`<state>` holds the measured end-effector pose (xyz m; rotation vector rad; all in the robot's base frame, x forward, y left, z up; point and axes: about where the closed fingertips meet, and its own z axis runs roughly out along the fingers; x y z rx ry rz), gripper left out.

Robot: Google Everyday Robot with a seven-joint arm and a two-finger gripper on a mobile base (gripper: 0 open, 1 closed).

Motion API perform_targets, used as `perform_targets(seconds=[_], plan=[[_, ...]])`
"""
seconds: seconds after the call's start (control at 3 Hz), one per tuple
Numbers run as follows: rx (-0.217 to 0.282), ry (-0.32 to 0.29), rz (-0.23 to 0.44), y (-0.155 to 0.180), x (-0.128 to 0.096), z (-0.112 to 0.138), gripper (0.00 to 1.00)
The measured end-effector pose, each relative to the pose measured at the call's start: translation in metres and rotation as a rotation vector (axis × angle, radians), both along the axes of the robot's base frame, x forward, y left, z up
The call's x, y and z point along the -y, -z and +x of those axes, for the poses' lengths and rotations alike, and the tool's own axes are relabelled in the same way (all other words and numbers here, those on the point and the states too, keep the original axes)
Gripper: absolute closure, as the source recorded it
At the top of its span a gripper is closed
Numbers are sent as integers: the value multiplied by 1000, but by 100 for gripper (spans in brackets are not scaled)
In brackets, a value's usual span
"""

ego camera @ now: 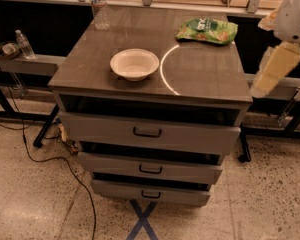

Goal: Move green rice chip bag near paper bowl

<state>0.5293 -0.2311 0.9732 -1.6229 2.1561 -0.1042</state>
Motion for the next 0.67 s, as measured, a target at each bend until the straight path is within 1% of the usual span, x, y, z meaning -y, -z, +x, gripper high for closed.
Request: perform_targets(seconds=[0.33,0.67], plan=[[67,26,51,9,7,86,0],[111,47,115,34,1,167,0]])
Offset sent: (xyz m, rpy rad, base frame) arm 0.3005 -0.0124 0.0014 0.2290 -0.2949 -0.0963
